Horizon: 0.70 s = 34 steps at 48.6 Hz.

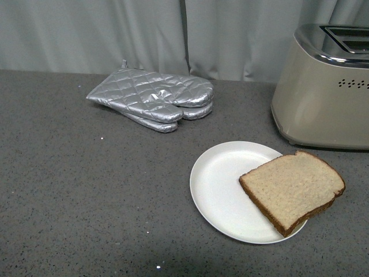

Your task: Put bread into toaster

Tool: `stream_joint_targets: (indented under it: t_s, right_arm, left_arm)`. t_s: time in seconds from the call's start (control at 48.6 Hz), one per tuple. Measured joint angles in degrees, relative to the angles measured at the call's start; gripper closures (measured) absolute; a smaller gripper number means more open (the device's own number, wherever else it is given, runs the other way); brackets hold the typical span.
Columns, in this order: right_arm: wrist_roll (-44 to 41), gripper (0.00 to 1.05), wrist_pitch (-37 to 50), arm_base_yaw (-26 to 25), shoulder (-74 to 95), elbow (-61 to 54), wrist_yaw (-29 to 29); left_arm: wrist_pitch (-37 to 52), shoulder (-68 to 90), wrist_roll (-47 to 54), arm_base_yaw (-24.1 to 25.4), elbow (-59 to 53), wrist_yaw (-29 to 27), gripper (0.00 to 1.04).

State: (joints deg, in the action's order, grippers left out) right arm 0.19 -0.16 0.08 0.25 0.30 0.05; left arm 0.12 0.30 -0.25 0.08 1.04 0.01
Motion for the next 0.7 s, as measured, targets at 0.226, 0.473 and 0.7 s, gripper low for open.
stream_joint_targets:
  t_s: [0.226,0.473,0.7]
  right_arm:
    - [1.5,0.09,-2.9,-0.3,1.3,1.1,-1.4]
    - [22.6,0.09,-14.8,-6.6,24.9,7.7,-2.2]
    - [31.5,0.09,-2.7,-7.0,40.7,5.5,1.5]
  left_arm:
    - [0.0,0.0,0.0,0.0,0.0,0.0,0.76]
    - [0.0,-0.1,0.0,0.0,0.0,0.0,0.38]
    - [0.0,-0.1,0.0,0.0,0.0,0.0,0.06]
